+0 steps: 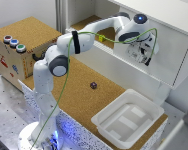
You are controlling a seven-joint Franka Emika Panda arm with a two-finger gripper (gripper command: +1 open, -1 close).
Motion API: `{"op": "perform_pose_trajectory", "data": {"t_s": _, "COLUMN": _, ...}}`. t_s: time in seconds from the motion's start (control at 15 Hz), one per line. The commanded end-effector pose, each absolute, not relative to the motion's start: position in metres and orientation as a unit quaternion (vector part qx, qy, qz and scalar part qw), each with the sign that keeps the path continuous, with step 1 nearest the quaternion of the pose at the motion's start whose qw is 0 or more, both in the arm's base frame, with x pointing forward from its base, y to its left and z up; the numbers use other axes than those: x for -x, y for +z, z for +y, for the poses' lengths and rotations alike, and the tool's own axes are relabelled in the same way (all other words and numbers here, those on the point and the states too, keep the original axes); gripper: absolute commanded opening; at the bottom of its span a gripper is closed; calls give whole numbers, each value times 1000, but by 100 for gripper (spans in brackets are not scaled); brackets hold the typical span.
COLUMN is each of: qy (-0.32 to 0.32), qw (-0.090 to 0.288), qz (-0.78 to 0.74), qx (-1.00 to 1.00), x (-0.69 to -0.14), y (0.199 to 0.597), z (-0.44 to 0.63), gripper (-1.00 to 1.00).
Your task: Slide the door to the left
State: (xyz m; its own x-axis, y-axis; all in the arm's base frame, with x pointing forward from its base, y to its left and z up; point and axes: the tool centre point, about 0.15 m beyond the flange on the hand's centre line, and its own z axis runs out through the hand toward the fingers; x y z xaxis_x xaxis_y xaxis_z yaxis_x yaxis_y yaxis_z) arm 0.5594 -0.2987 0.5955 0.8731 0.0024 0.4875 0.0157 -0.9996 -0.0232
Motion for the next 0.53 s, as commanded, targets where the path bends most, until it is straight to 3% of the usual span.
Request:
{"op": "perform_pose_trajectory", "data": {"t_s": 0.0, "qy": -257, "qw": -4, "qz": -52, "qx": 965, "x": -593, "y": 570, "z": -257, "gripper": -100}}
{"op": "perform_pose_trajectory", "data": {"t_s": 0.47, "qy": -260, "qw": 1, "qz": -54, "qx": 964, "x": -588, "y": 572, "z": -181, "gripper": -100}}
